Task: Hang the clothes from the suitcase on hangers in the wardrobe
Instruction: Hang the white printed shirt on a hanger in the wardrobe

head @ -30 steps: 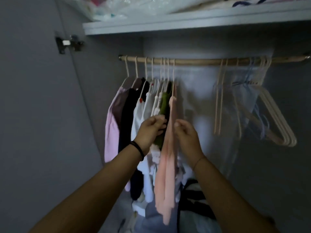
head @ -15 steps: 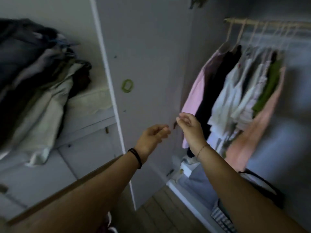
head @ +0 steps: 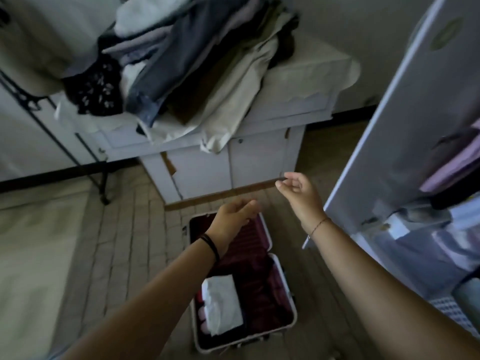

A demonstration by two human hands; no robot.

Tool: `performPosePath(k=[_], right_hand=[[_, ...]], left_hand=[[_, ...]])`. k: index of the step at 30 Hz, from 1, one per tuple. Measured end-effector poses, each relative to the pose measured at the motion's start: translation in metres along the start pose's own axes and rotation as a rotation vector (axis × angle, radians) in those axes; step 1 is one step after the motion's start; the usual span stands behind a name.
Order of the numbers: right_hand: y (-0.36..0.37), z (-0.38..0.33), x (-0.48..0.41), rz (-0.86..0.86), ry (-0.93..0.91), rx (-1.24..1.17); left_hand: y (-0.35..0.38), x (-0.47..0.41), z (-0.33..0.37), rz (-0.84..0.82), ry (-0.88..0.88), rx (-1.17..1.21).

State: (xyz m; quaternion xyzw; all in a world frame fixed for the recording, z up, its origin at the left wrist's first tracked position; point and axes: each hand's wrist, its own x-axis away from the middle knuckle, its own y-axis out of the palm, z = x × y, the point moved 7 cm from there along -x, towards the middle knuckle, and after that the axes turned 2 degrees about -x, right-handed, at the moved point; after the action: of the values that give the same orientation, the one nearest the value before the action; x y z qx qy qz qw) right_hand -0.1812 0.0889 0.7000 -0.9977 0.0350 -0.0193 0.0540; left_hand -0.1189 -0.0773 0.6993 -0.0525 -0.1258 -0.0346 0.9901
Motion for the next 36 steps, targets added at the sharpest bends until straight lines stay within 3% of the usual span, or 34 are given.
performPosePath(k=[11,25,31,36], right_hand=[[0.128,0.206,0.043,-0.225,0.237,0.084],[0.218,0.623,0.049,-0.445,0.363,0.263],[0.235,0.755,0.041,-0.507,0.399,0.323],[0.241,0.801,0.043,-0.485,0.513,0.201]], left_hand=[[-0.106,0.034,-0.249,0.279,-0.335,0.115],[-0.101,-0.035,-0.670,0.508,-0.571,0.135],[-0.099,-0.084,-0.766,0.614,-0.482,0.102],[-0.095,-0.097,-0.799,0.717,-0.515,0.058]])
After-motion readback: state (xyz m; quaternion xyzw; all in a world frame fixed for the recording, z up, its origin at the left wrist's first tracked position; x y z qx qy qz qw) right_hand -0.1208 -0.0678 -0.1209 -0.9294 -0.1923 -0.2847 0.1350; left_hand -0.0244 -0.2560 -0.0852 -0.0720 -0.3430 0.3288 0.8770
